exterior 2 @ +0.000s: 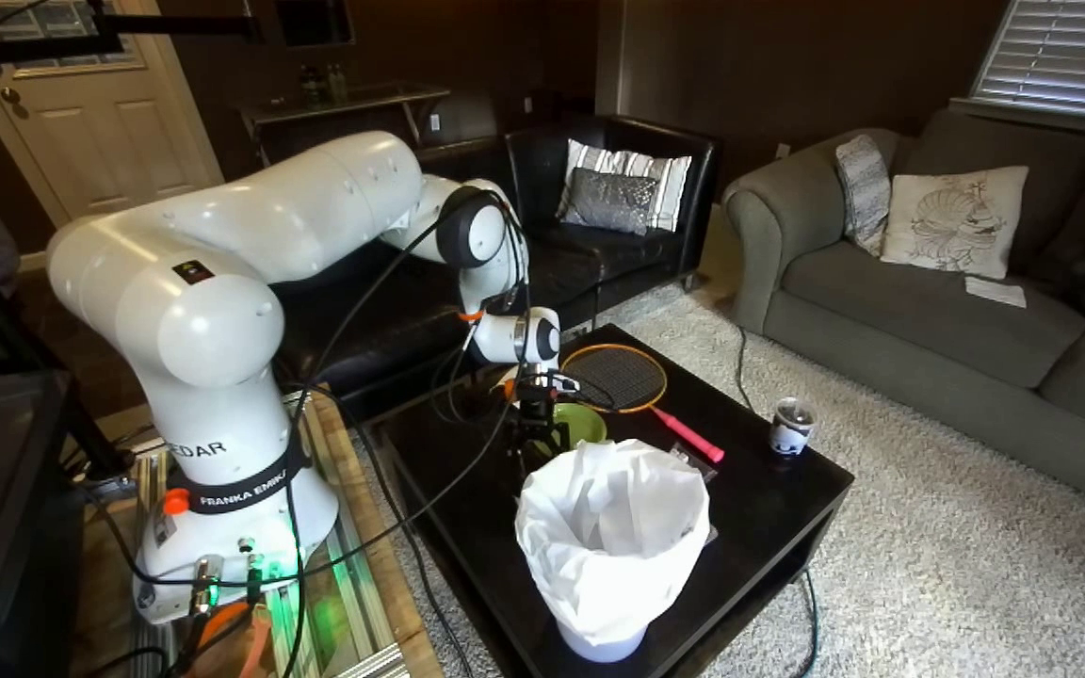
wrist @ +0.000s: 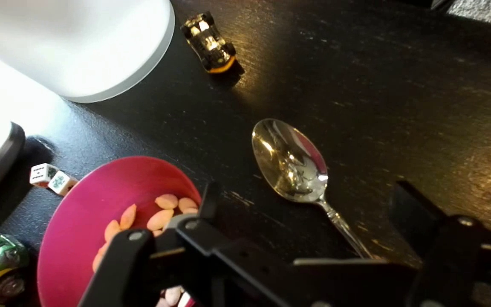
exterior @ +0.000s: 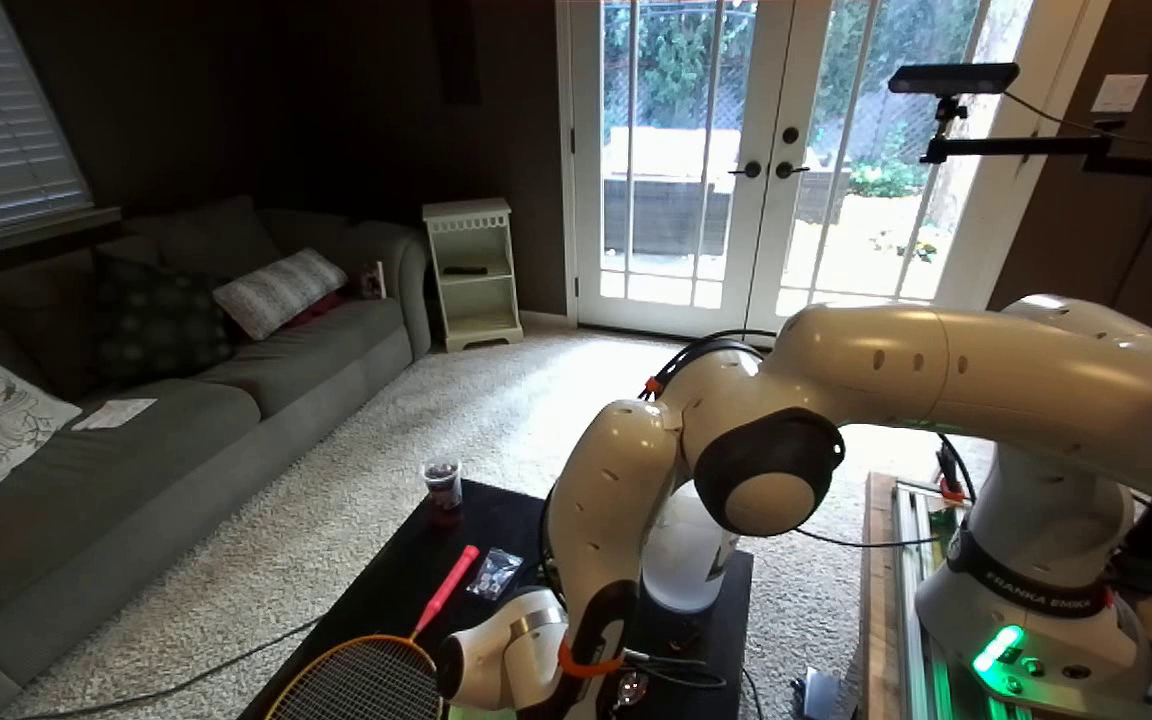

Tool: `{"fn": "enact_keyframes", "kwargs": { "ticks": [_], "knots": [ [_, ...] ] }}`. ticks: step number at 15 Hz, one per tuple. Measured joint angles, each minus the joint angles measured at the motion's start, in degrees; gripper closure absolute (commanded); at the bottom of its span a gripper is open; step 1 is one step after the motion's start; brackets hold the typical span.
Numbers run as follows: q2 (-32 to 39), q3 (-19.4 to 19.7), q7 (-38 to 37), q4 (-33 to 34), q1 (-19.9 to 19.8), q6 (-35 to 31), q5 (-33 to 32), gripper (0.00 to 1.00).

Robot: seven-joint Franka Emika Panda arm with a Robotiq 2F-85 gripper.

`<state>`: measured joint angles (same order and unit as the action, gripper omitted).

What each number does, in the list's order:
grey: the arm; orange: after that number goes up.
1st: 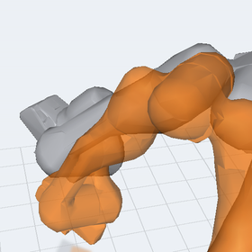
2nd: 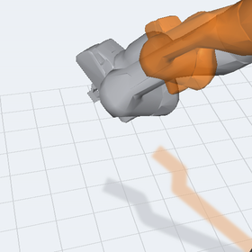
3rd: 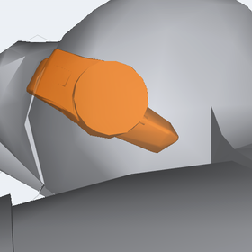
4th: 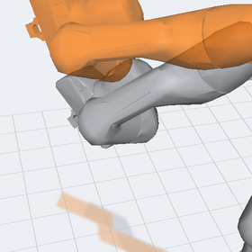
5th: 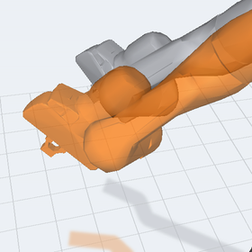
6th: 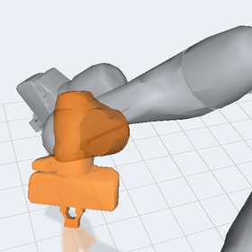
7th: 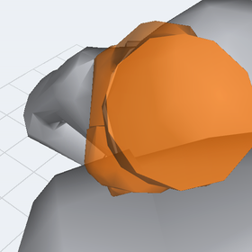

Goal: Pick up the orange object

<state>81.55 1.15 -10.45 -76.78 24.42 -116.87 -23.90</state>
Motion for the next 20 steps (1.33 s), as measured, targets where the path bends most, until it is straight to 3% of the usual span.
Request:
{"fn": "enact_keyframes", "kwargs": {
  "ticks": [13, 20],
  "knots": [
    [-13.2, 0.9, -3.2, -15.9, 0.4, 5.3, 0.0, 0.00],
    [-18.6, 1.0, -5.9, -24.2, 0.2, -0.8, -0.1, 0.00]
  ]
}}
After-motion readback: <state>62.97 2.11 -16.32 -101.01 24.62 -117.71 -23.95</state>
